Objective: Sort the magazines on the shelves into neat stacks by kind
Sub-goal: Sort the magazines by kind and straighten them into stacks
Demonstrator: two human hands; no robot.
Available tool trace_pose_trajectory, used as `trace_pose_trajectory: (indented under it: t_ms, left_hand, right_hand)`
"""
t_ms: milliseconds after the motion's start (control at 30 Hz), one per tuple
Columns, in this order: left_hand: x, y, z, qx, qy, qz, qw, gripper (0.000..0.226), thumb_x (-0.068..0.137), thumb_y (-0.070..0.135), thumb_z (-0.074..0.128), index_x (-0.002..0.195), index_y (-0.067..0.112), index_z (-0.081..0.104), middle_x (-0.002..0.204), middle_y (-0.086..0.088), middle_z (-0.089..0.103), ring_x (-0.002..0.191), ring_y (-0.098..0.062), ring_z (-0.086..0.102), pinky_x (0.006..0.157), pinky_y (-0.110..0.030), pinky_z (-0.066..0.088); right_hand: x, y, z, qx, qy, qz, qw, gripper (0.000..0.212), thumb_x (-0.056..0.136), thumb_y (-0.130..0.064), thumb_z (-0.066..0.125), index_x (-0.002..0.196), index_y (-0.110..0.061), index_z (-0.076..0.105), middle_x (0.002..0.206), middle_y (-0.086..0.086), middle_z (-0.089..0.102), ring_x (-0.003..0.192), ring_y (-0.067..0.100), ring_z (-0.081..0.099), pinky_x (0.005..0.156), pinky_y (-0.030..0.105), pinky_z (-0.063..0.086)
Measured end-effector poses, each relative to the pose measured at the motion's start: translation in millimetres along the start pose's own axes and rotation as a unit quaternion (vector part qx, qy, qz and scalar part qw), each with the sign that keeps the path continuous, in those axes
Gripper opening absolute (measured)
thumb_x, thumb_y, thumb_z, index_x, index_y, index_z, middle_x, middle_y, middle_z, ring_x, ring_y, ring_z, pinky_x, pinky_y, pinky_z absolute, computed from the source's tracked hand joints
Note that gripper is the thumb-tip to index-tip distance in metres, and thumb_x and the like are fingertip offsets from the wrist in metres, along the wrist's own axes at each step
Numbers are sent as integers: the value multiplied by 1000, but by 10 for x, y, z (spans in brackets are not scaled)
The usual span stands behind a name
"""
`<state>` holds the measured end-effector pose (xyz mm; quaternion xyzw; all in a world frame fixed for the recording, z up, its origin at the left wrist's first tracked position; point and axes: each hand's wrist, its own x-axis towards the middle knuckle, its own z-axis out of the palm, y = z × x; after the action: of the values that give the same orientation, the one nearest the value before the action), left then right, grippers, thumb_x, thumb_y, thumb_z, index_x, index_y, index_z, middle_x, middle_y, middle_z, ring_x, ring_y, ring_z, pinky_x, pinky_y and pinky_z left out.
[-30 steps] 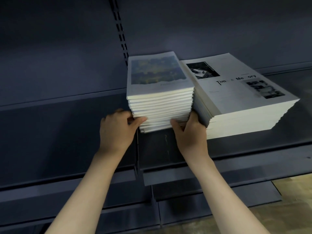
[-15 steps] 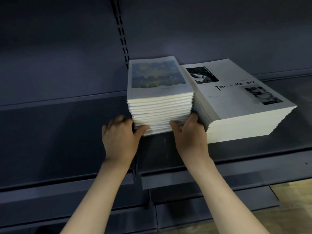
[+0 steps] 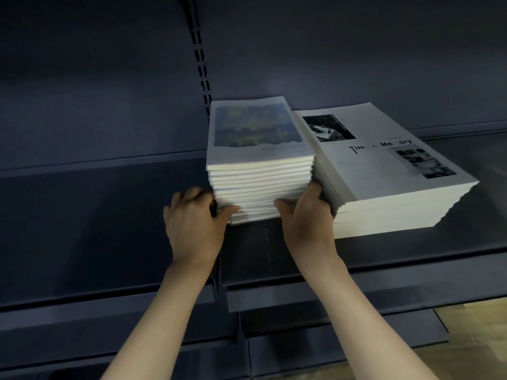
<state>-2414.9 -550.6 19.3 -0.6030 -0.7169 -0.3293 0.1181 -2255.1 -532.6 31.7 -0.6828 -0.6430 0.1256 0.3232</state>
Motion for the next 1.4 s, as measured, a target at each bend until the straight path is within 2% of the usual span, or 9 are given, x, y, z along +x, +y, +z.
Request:
trace_pose_trajectory:
  t_ms: [133, 200, 333, 533, 633, 700, 867, 1033, 1400]
  left_hand:
    - [68, -63, -5, -69, -37, -10, 997, 42, 68, 48, 74, 66, 8, 67, 73, -4, 64, 75, -26, 57, 67, -35, 39]
    - [117, -152, -22, -127, -73, 10, 989, 51, 68, 61, 61, 73, 11, 72, 74, -1, 66, 72, -23, 60, 70, -43, 49]
    - [170, -261, -15, -170, -97, 29, 980, 60, 73, 66, 47, 80, 13, 75, 81, -4, 68, 74, -22, 64, 72, -48, 51]
    - [185, -210, -33, -193, -88, -1, 977, 46, 72, 58, 63, 76, 14, 75, 75, -3, 68, 69, -21, 63, 69, -47, 51]
    - [158, -131, -59, -201, -66, -14, 977, 29, 76, 38, 72, 73, 9, 75, 70, -4, 66, 64, -23, 61, 64, -44, 50]
    - [119, -96, -53, -203, -55, -31, 977, 33, 76, 41, 71, 72, 8, 74, 67, -5, 64, 62, -23, 58, 63, -44, 50]
    - [3, -119, -52, -108, -56, -7, 993, 59, 67, 72, 49, 76, 17, 70, 71, 3, 59, 73, -23, 59, 68, -37, 48]
    - [1, -70, 29, -17, -35, 29, 999, 43, 73, 53, 68, 71, 10, 69, 75, -7, 64, 78, -29, 57, 67, -31, 30]
    - [37, -103, -23, -15, -27, 59, 998, 39, 75, 42, 72, 57, 9, 61, 65, -5, 59, 66, -28, 54, 64, -32, 30]
  right_hand:
    - [39, 4, -27, 18, -6, 1, 1000, 49, 91, -35, 59, 121, -3, 39, 98, 9, 66, 85, 20, 66, 59, 19, 41]
    - [34, 2, -22, 15, -5, -2, 1000, 49, 91, -36, 58, 121, -3, 39, 99, 10, 66, 86, 21, 66, 61, 21, 45]
    - [34, 10, -18, 17, -12, -3, 1000, 47, 91, -35, 58, 120, -3, 39, 98, 10, 67, 85, 21, 67, 66, 24, 52]
    - [31, -13, -32, -28, -16, 0, 999, 49, 92, -41, 55, 118, -3, 40, 92, 8, 67, 79, 18, 66, 60, 22, 50]
    - [20, -25, -36, -49, -14, -5, 999, 50, 92, -42, 53, 118, -1, 40, 91, 9, 66, 78, 19, 66, 65, 27, 54]
    - [10, -27, -40, -47, -17, -5, 999, 51, 92, -43, 52, 118, 0, 41, 92, 10, 66, 79, 20, 66, 68, 29, 56]
    - [-25, -8, -47, 0, -45, 10, 999, 48, 92, -39, 55, 117, 0, 42, 100, 12, 64, 85, 21, 65, 61, 21, 45]
    - [-39, 25, -28, 45, -54, 19, 997, 52, 87, -30, 66, 122, -1, 39, 110, 12, 62, 97, 24, 63, 66, 17, 40]
    - [-40, 39, 26, 18, -25, 17, 999, 52, 88, -30, 63, 123, -2, 38, 104, 12, 64, 87, 22, 66, 61, 21, 47]
